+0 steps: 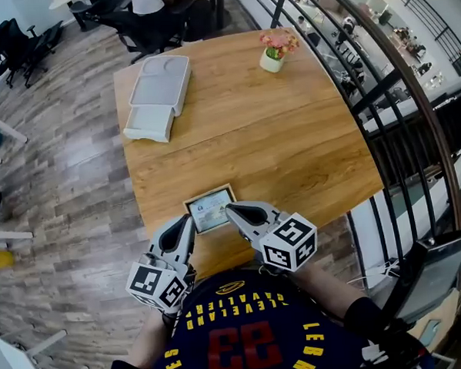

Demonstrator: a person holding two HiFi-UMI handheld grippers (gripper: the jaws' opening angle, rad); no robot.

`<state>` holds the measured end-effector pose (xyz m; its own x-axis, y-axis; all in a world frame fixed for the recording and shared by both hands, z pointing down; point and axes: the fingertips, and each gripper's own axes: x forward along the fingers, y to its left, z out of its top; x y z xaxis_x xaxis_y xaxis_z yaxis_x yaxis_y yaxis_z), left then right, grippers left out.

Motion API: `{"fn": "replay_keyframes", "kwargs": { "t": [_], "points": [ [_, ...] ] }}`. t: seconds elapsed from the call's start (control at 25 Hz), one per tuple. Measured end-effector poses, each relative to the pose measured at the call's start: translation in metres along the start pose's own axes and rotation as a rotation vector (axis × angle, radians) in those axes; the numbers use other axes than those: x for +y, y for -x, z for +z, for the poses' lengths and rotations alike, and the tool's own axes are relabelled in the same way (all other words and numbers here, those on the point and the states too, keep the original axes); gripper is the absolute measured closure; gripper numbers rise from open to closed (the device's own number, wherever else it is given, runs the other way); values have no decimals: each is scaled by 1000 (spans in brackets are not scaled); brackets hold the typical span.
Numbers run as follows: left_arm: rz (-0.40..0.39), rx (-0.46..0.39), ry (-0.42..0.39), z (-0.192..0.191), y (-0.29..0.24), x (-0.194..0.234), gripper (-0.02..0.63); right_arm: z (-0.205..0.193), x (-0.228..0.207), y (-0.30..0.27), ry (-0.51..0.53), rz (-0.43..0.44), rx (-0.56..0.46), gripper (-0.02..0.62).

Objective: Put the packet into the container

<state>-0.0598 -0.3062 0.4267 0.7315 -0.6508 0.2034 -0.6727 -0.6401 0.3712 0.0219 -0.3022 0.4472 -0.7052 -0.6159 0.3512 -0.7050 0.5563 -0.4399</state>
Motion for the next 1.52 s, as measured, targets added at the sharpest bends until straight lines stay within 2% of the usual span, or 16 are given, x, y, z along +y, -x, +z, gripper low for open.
{"fn": "replay_keyframes", "kwargs": {
  "t": [0.2, 0.48, 0.88, 1.04, 1.52],
  "points": [
    [-14, -12, -12, 17, -1, -14, 598, 15, 4, 7, -8, -6, -31, 584],
    [-33, -41, 19, 33, 1, -23, 598, 40, 20, 15, 12, 32, -120, 584],
    [-63, -55, 15, 44, -2, -37, 598, 55, 39, 20, 87, 70, -168, 584],
    [-66, -47, 24, 40, -1, -37, 598, 55, 44, 19, 117, 68, -175, 584],
    [-51, -48, 15, 37, 1, -33, 598, 49, 44, 20, 108, 71, -167, 584]
  ]
}}
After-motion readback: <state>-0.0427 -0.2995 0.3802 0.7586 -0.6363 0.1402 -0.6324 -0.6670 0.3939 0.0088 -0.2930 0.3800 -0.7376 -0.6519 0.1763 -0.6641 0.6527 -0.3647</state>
